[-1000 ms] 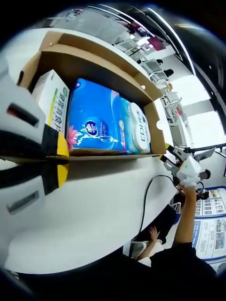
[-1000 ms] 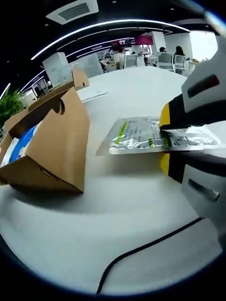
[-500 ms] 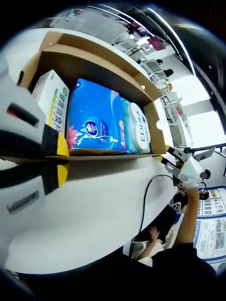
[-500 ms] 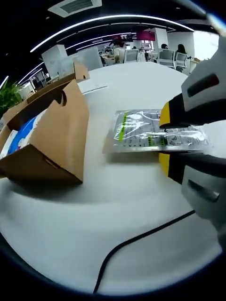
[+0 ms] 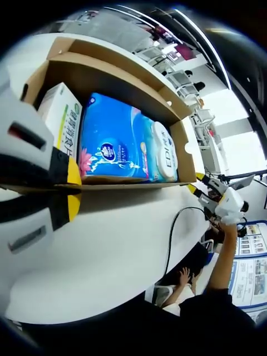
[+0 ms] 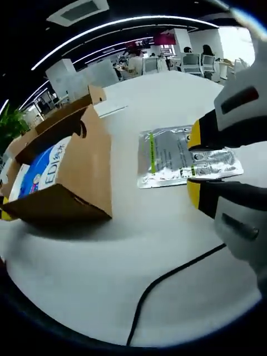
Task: Operate the shoe box by opening the lid, removing the specified soft item, and placing it in the target area until the item is outside and the box remains undamaged.
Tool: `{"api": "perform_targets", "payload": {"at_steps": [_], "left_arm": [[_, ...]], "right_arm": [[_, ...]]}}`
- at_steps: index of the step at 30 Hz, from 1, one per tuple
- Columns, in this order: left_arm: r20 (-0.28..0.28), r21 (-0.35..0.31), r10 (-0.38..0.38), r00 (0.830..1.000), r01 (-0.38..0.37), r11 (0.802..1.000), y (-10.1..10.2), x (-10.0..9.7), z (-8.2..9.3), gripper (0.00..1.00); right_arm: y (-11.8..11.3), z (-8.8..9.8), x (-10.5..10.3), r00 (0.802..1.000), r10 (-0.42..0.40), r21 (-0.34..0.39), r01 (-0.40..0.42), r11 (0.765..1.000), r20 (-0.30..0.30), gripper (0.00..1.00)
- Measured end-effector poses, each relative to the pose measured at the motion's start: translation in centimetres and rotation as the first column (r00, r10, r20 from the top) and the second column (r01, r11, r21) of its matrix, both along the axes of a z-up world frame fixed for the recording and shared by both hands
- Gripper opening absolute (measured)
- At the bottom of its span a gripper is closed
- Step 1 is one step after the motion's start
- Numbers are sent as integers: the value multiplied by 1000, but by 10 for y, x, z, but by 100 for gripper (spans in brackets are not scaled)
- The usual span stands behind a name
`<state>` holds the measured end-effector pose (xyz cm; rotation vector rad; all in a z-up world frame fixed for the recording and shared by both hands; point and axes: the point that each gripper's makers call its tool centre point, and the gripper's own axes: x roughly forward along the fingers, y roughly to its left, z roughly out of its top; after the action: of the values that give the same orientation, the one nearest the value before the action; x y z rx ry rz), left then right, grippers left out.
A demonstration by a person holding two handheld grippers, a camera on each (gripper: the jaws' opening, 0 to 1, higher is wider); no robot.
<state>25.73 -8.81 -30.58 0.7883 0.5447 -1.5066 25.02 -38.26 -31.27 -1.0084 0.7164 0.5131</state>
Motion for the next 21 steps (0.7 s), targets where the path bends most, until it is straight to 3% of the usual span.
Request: {"api": "perform_targets", "payload": {"at_steps": [2,4,5,7,9,11,13,15,17,19,20,21], "left_arm": [[0,0,0,1000,0,1000,0,0,0,2],[0,0,0,1000,0,1000,0,0,0,2],[0,0,1,1000,-1,1000,0,0,0,2],[0,0,0,1000,0,1000,0,0,0,2],[0,0,1,1000,-1,1000,0,0,0,2],[0,0,1,1000,-1,1000,0,0,0,2],[-2,0,3,1000,-3,1000,0,0,0,2],[-1,0,3,1000,-3,1000,0,0,0,2],[-1,-1,2,1000,-2,1000,0,0,0,2],[0,-2,0,1000,0,1000,0,0,0,2],[1,-2,-1,1000,1,1000,0,0,0,2],[1,-2,0,1000,0,1000,0,-1,1,2]], "right_arm": [[-3,6,6,996,-84,82,80,993,43,25],[-5,11,13,980,-181,204,161,966,83,24],[-8,13,16,966,-239,269,206,941,95,24],[-10,13,19,950,-297,336,250,908,94,24],[-12,9,23,913,-402,460,327,825,72,24],[-19,7,30,897,-435,510,338,791,80,25],[-28,7,35,849,-519,566,381,731,98,25],[-29,4,40,807,-586,647,408,644,75,24],[-26,0,45,780,-626,724,420,548,22,24],[-25,-7,47,753,-657,736,456,499,-21,25],[-29,-9,51,755,-656,727,457,512,-12,27],[-34,-12,54,742,-670,723,466,510,-6,28]]}}
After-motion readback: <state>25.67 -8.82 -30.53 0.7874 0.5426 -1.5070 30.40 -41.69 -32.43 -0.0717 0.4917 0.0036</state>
